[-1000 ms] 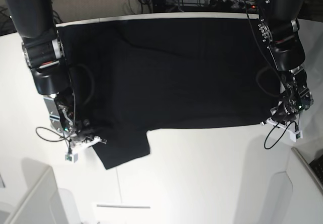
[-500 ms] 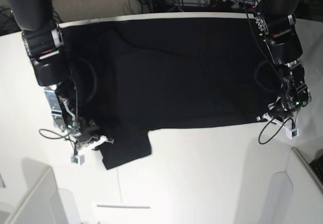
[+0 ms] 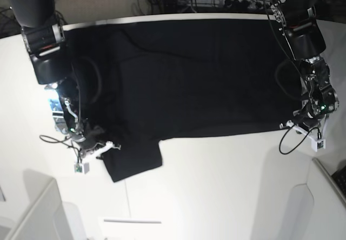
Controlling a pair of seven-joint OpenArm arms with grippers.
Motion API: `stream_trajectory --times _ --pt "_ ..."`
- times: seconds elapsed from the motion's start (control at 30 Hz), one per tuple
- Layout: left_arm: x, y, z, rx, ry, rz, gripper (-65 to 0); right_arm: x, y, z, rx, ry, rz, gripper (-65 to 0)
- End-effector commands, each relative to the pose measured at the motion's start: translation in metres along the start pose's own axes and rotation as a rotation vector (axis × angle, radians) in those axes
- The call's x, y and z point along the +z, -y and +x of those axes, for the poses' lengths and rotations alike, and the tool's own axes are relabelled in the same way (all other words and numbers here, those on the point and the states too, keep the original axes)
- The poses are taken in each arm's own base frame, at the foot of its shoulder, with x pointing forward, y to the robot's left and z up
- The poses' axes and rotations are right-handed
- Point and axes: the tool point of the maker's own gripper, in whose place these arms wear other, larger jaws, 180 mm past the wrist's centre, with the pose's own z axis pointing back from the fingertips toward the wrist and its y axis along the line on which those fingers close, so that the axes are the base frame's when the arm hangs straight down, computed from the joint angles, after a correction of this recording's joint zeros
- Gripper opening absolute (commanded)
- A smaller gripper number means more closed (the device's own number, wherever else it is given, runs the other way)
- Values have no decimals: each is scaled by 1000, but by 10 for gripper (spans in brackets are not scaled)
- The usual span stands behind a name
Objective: Fold the T-shirt properly
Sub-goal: 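Lift the hem with both grippers and fold it onto the collar edge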
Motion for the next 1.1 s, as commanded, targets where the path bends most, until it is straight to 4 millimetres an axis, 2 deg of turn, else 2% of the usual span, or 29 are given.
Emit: stream_trajectory --times 0.0,0.07,0.13,0.2,0.27,0.33,0.5,0.63,0.97,1.07 --pt "8 -1 32 -11 79 -3 -650 4 -8 35 9 87 22 -650" --pt "11 1 38 -20 96 -4 -650 7 -7 37 1 97 -1 -650" --pt "16 2 44 -32 118 -4 -650 15 6 43 3 119 -45 -650" --pt "19 4 49 -37 135 -6 -650 19 2 48 7 136 -39 -650" --pt "22 5 45 -30 125 -15 -650 22 -2 50 12 148 -29 -650" --pt "27 12 48 -7 134 -54 -650 26 4 49 19 148 -35 -650" --pt "38 23 38 27 143 -122 -650 32 0 41 21 150 -18 -650" --pt "45 23 29 7 142 -121 -650 45 17 39 -55 166 -43 -650" --pt "69 30 13 -72 123 -121 -650 67 30 25 -119 149 -51 -650" --pt "77 20 15 -54 126 -99 -650 73 32 20 -128 149 -52 -650"
